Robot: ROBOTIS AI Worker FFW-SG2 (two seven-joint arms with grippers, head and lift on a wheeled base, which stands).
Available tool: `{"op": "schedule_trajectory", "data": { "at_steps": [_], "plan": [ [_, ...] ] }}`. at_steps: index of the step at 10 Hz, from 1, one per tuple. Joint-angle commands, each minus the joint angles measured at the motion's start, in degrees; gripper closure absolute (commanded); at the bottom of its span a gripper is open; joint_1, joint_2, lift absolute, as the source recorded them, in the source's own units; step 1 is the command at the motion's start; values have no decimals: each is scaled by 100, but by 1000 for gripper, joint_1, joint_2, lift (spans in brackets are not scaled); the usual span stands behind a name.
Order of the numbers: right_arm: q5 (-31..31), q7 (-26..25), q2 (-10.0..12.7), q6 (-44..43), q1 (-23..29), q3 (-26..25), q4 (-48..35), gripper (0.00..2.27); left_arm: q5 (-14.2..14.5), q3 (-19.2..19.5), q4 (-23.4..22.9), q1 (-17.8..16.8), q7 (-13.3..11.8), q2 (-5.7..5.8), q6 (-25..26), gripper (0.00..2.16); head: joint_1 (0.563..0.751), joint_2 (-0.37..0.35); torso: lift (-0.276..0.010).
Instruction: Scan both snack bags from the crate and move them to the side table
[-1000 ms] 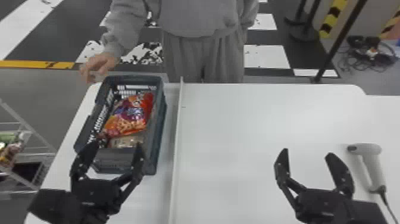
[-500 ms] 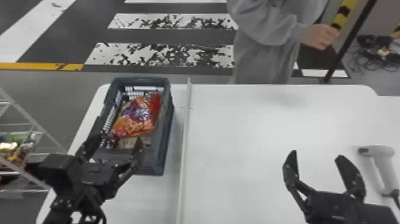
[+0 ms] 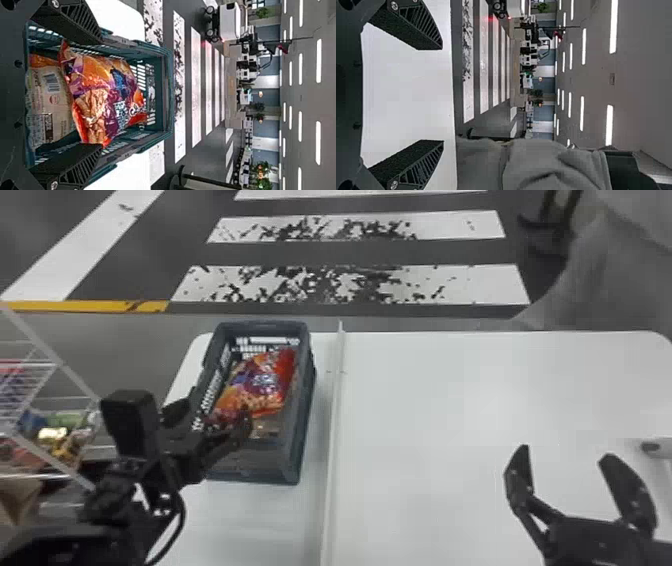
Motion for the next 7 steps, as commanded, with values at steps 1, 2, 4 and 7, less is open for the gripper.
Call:
{"op": "schedule_trajectory", "data": {
  "at_steps": [1,2,4,7],
  "plan": [
    [0,0,-2,17,-20,7,-7,83,-145,-5,55,-441,-34,3,317,73,695,127,-75],
    [9,0,-2,17,-20,7,-7,83,-163,-40,266,-731,-26,-6,422,70,695,128,-75],
    [9,0,-11,53,-3,-20,-25,83,-145,-128,961,-1276,-34,3,545,70,695,126,-75],
    [44,9,-11,105,41,-28,-86,83,-83,-312,1857,-1962,-131,3,545,70,695,104,-75]
  ]
}}
